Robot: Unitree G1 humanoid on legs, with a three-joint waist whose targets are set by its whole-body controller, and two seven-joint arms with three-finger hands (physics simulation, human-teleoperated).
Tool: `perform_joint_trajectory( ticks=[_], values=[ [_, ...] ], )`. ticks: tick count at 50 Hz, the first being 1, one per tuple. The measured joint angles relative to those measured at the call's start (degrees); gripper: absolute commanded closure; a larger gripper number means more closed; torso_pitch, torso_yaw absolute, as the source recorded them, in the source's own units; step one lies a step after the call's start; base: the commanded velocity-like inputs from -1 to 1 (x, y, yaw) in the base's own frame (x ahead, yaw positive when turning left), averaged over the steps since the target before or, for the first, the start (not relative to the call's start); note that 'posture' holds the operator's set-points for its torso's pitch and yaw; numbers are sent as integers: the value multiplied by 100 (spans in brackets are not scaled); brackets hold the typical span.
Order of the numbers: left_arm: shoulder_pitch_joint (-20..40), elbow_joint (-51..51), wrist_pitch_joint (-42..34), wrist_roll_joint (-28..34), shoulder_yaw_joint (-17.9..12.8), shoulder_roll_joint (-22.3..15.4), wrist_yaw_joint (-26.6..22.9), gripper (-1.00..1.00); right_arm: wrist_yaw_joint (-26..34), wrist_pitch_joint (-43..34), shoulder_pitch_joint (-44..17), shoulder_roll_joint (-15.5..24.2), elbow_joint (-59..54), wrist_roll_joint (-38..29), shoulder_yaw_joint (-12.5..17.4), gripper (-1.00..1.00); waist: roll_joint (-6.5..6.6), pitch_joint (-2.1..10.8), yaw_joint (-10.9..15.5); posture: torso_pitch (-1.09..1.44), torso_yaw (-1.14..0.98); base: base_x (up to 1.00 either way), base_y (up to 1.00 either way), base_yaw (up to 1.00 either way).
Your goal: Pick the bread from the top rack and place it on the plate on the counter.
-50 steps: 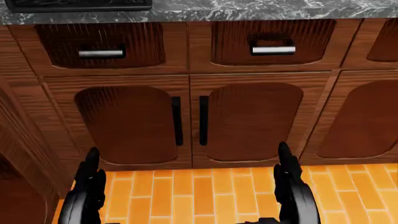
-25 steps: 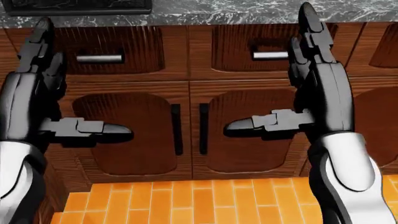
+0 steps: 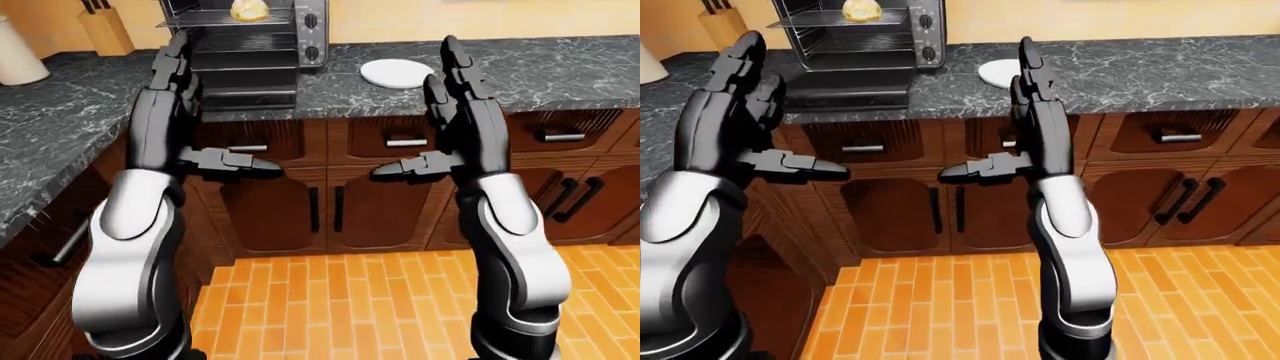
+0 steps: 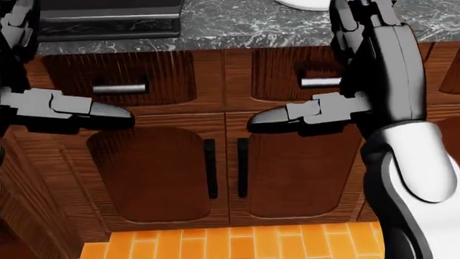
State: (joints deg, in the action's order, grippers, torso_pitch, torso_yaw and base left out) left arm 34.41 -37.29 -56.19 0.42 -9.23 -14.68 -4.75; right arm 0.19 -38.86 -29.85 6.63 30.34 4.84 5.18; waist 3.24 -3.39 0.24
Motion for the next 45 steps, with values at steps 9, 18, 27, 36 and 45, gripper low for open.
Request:
perform_joint_trajectory(
  ticks=[9, 18, 27, 36, 45],
  values=[
    [970, -268, -599, 38, -225, -481, -78, -100, -63, -222, -559, 165, 185, 271, 40, -100, -278, 62, 85, 0, 0, 38, 0, 0],
    [1206, -573, -1026, -11, -110, -749, -237, -100, -307, -816, -782, 349, 627, 468, 223, -100, -532, -17, -49, 0, 0, 41, 0, 0],
    [1267, -706, -947, 180, -174, -859, -187, -100, -366, -666, -788, 318, 764, 590, 141, -100, 28, 48, -122, 0, 0, 43, 0, 0],
    [1232, -779, -1025, 368, -214, -826, -214, -100, -388, -641, -745, 299, 766, 628, 94, -100, -138, 46, 35, 0, 0, 41, 0, 0],
    [1207, -747, -1064, 399, -107, -810, -297, -100, -440, -679, -622, 351, 629, 621, 168, -100, -563, -254, -39, 0, 0, 2, 0, 0]
  ],
)
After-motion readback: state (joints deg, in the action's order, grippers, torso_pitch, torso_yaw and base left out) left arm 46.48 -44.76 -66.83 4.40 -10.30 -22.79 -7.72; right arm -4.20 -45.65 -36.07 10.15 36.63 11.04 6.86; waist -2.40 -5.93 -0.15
